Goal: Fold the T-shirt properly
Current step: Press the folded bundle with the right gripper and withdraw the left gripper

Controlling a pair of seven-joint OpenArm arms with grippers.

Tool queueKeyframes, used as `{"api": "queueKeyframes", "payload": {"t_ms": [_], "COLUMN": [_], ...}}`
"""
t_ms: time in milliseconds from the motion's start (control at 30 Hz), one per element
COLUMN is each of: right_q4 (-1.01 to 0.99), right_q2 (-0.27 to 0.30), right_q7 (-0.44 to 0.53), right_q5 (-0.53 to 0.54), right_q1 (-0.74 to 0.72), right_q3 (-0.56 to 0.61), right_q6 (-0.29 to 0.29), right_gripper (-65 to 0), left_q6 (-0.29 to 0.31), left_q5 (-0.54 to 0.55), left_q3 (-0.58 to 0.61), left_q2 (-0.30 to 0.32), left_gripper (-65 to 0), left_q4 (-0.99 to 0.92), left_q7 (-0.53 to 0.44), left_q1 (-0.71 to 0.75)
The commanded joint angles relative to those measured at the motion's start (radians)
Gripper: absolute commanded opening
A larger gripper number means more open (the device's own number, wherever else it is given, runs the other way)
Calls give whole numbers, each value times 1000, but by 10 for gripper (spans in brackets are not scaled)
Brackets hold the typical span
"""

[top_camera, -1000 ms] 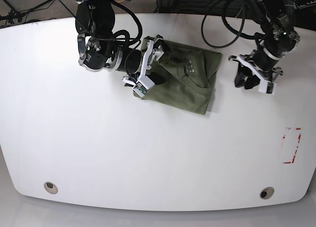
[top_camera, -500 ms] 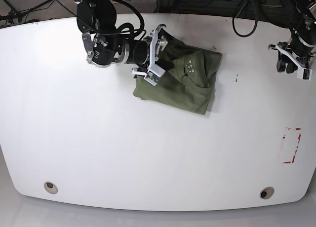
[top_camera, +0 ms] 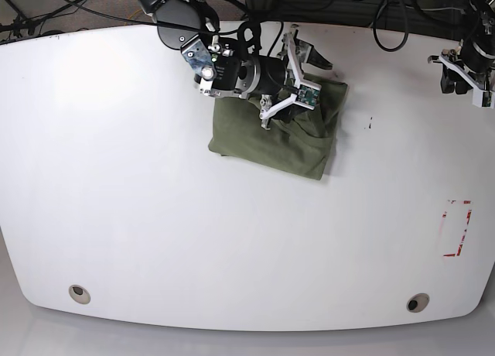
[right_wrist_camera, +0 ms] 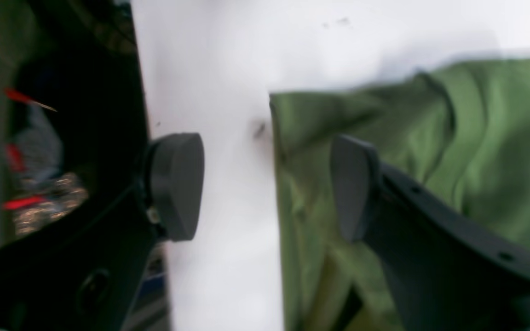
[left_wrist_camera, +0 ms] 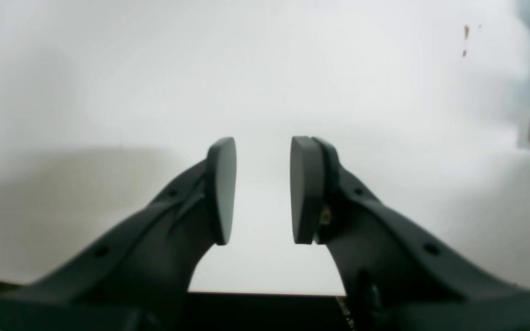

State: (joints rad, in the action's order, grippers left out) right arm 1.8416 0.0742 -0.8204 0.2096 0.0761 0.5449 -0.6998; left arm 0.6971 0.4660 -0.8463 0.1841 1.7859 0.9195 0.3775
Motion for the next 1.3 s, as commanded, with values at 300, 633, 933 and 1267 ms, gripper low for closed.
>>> {"api": "queueKeyframes", "payload": {"t_ms": [300, 633, 933, 1267], "right_q4": [-128, -171, -167, -95], "right_q2": [-32, -26, -20, 78], "right_q7": [212, 283, 284, 278], "right_q5": [-226, -227, -227, -227], "right_q1": [1, 0, 0, 1], "right_q3": [5, 2, 4, 7], "right_q6": [2, 2, 71, 124], "right_gripper": [-274, -488, -325, -304], "left_q6": [1, 1, 1, 1], "left_q5": [14, 14, 14, 14], "left_q3": [-8, -1, -1, 0], "left_q2": [-5, -7, -7, -7], "left_gripper": [-467, -467, -467, -467], "left_q4": [18, 16, 16, 15], "left_q7": [-20, -20, -20, -20], "left_q1": [1, 1, 1, 1]}}
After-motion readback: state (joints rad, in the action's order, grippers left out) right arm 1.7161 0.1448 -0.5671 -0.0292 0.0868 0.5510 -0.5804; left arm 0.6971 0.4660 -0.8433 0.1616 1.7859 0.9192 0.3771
